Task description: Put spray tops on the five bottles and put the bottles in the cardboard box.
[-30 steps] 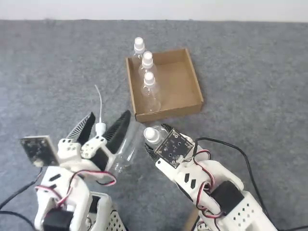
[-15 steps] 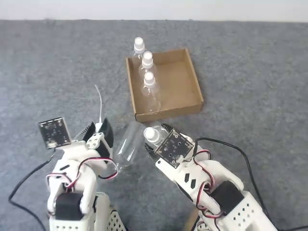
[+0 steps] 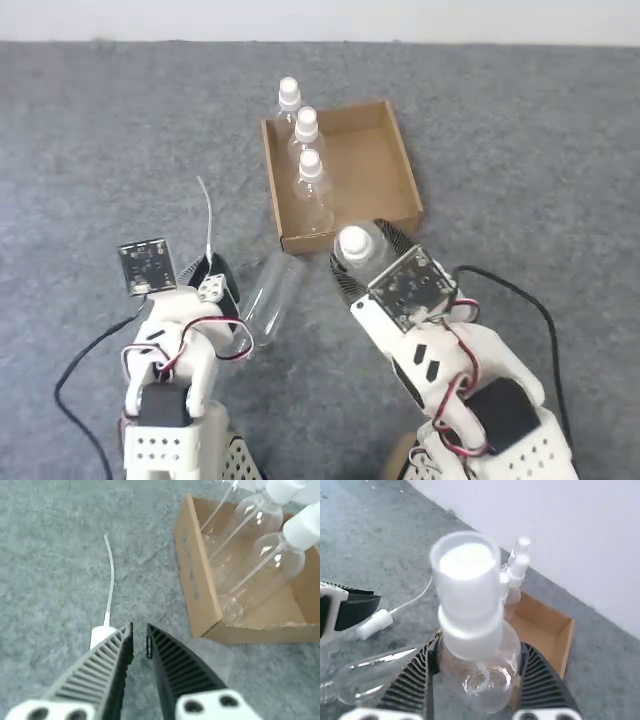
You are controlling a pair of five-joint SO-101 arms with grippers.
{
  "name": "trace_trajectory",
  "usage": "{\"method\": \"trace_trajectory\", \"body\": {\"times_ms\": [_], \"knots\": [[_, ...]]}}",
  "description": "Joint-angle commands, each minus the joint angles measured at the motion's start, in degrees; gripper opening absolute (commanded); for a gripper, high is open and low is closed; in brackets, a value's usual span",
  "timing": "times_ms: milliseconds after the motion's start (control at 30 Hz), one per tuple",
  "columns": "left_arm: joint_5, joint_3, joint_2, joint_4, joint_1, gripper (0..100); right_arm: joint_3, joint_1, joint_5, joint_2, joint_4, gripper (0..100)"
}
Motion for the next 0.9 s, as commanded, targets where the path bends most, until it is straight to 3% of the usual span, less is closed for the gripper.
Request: {"method": "trace_trajectory", "body": {"times_ms": [0, 267, 600, 867], "knots": [[-0.88, -0.57, -0.79, -2.29, -0.18, 4, -5.98, 0.84, 0.09, -1.01, 0.48, 0.7], [-0.88, -0.57, -0.79, -2.29, -0.26, 4, -11.60, 0.84, 0.09, 1.89, -1.10, 0.7], [-0.88, -0.57, -0.79, -2.20, -0.26, 4, -27.52, 6.46, 0.09, 24.48, -1.36, 0.7], [-0.88, -0.57, -0.79, -2.20, -0.26, 4, -31.38, 11.30, -0.44, 41.45, -12.97, 0.7]]}}
